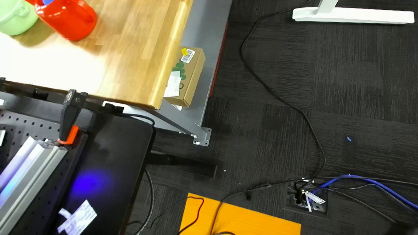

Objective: Open the top drawer

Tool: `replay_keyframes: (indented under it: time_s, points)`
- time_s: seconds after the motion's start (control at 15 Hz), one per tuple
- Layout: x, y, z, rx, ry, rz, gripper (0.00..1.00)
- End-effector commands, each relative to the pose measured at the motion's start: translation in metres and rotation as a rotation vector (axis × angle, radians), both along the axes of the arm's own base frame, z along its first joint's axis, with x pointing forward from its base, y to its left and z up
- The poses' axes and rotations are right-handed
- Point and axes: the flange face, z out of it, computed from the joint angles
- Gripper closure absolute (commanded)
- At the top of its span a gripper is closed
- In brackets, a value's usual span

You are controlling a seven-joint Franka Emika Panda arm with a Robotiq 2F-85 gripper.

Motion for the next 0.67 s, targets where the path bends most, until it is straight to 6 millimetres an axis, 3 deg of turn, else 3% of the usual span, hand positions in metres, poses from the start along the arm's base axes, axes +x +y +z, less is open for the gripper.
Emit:
replay_keyframes:
  time_s: [0.0, 0.6]
  points:
    - [0.0079, 0.0032, -0.0081, 0.005, -0.020, 0.021, 0.00]
    - [0.0037, 0.0015, -0.0113, 0.013, -0.006, -0.011, 0.00]
